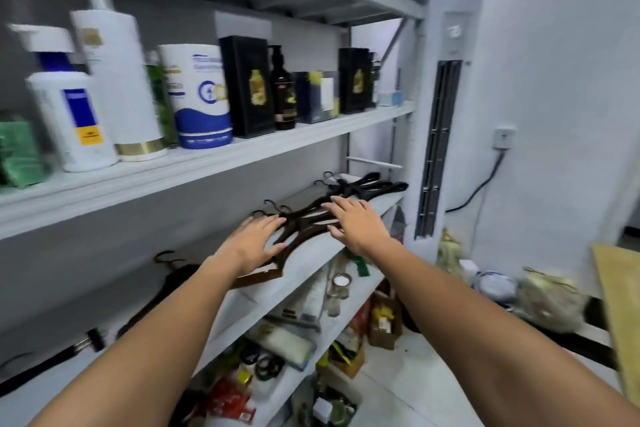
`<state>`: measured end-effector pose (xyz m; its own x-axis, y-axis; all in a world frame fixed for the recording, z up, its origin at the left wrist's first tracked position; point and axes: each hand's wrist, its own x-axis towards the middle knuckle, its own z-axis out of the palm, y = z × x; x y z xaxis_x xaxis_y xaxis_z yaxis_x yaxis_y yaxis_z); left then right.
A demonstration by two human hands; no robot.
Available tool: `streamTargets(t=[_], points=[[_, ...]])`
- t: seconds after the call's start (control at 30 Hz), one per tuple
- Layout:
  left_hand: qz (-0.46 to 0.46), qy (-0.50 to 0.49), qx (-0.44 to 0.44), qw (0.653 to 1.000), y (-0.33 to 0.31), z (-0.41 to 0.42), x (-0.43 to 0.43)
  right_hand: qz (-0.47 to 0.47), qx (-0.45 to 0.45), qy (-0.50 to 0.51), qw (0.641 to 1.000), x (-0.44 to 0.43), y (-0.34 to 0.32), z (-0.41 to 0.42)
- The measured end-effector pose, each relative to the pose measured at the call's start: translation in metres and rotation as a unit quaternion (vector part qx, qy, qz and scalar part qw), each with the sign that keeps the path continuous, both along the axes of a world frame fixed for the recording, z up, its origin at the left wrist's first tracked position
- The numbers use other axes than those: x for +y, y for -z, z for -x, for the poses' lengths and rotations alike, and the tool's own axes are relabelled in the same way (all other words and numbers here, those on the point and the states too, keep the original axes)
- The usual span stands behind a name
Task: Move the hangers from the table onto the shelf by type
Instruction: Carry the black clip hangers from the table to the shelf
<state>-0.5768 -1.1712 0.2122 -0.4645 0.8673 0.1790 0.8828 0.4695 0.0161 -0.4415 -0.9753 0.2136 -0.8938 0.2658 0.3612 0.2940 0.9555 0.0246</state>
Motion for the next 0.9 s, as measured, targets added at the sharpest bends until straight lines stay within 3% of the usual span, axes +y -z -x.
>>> streamTargets(t=[0.43, 0.9], points=[[-0.020, 0.174, -0.006, 0.985, -0.006, -0.081, 0.257, 0.012, -0.008, 0.202, 0.979, 0.193, 0.000, -0.151], [0.002, 0.400, 0.003, 0.917, 0.020, -0.248, 0.472, 0.049, -0.038, 0.434, 0.899, 0.296, 0.044, -0.350]])
